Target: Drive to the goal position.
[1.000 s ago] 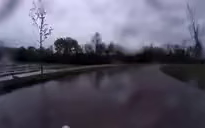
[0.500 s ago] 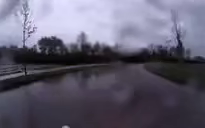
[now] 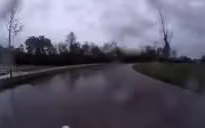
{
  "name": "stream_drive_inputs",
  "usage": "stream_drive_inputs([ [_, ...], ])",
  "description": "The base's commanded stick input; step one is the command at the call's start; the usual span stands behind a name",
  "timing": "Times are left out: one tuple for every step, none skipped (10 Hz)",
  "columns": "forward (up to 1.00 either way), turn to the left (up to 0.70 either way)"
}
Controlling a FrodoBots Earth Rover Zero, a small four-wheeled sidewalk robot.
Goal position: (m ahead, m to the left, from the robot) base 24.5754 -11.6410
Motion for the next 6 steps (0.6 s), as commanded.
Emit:
stream_drive_inputs([
  [0.70, 0.00],
  [0.70, 0.00],
  [0.70, 0.00],
  [0.70, 0.00],
  [0.70, 0.00],
  [0.70, 0.00],
])
